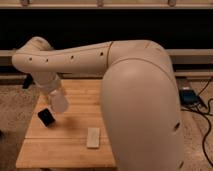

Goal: Place the ceramic cup over the eraser

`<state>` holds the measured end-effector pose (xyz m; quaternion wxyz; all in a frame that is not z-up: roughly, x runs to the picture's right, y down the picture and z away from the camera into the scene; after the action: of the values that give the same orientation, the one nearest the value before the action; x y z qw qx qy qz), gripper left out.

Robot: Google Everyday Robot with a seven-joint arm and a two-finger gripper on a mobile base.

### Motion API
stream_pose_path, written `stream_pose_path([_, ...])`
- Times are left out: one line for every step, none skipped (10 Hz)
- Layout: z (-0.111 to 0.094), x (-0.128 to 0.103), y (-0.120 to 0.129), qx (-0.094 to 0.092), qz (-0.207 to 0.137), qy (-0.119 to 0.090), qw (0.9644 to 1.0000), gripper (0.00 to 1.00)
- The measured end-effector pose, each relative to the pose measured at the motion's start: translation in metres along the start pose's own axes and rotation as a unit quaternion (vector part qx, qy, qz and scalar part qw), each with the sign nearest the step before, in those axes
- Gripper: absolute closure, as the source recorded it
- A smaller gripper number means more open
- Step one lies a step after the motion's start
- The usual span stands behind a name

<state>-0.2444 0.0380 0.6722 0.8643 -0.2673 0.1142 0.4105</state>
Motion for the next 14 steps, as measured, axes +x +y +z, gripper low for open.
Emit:
stream_pose_path([-0.003, -0.002, 0.01, -0.001, -0.012, -0.001, 0.9999, 0.98])
stream_pose_path([-0.005, -0.004, 0.018, -0.002, -0.022, -0.002, 0.9998, 0.98])
stream_pose_path([-0.007, -0.005, 0.028, -0.004, -0.034, -0.002, 0.9994, 0.98])
stream_pose_path([-0.006, -0.005, 0.04, -0.005, -0.047, 0.001, 0.9989, 0.98])
stream_pose_path([-0.006, -0.005, 0.052, -0.008, -0.057, 0.002, 0.9983, 0.98])
stream_pose_path([-0.004, -0.005, 0.059, -0.011, -0.063, 0.004, 0.9979, 0.98])
stream_pose_path([0.002, -0.009, 0.061, -0.012, -0.068, 0.007, 0.9976, 0.98])
stream_pose_path([0.005, -0.012, 0.063, -0.013, -0.072, 0.007, 0.9973, 0.98])
stream_pose_path([0.011, -0.016, 0.068, -0.018, -0.076, 0.011, 0.9969, 0.98])
stream_pose_path([0.014, -0.02, 0.069, -0.02, -0.079, 0.011, 0.9966, 0.98])
stream_pose_path([0.021, -0.023, 0.069, -0.023, -0.079, 0.015, 0.9964, 0.98])
stream_pose_path([0.026, -0.028, 0.068, -0.022, -0.082, 0.015, 0.9963, 0.98])
stream_pose_path([0.033, -0.034, 0.074, -0.026, -0.086, 0.02, 0.9957, 0.98])
stream_pose_path([0.039, -0.036, 0.074, -0.025, -0.087, 0.026, 0.9955, 0.97])
